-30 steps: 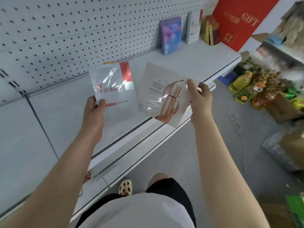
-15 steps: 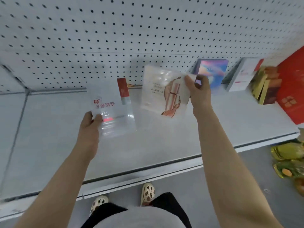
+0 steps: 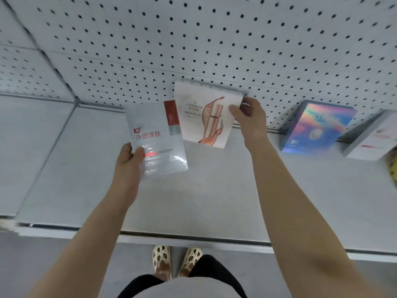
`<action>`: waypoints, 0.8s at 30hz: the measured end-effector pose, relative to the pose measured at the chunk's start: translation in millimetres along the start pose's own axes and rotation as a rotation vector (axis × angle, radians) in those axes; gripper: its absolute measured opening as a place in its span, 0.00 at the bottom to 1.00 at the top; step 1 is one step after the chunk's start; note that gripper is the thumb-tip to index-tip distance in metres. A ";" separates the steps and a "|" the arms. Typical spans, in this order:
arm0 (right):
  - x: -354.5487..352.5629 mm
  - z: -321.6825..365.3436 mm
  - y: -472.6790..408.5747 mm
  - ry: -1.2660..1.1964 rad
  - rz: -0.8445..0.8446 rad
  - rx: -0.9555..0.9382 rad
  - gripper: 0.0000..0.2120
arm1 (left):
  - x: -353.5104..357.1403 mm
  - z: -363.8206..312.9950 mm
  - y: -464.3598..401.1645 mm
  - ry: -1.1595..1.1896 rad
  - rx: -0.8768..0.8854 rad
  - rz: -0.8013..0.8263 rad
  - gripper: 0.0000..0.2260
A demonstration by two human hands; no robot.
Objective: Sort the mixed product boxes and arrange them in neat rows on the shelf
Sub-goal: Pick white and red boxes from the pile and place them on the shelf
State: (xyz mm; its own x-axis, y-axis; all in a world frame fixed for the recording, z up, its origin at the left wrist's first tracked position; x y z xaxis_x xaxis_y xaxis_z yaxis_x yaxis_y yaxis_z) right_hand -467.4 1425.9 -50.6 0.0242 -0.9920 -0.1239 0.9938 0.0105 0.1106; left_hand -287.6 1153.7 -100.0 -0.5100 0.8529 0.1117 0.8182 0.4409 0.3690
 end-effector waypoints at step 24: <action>15.7 17.1 30.0 0.260 -0.289 -0.189 0.14 | -12.1 3.6 1.3 -0.083 -0.004 0.126 0.09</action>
State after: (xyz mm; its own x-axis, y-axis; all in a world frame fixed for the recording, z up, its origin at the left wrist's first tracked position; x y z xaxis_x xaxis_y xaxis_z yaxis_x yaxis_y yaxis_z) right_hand -439.1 1408.5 -32.4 -0.2555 -0.8932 -0.3700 0.9656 -0.2165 -0.1442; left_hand -279.4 1145.0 -104.1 -0.3797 0.9216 0.0808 0.8733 0.3282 0.3602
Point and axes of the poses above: each hand's wrist, its own y-axis away from the middle knuckle, its own x-axis out of the palm, z = x × y, the point moved 6 cm from there along -y, towards the middle knuckle, and after that the axes turned 3 degrees about z, right-handed, at the moved point
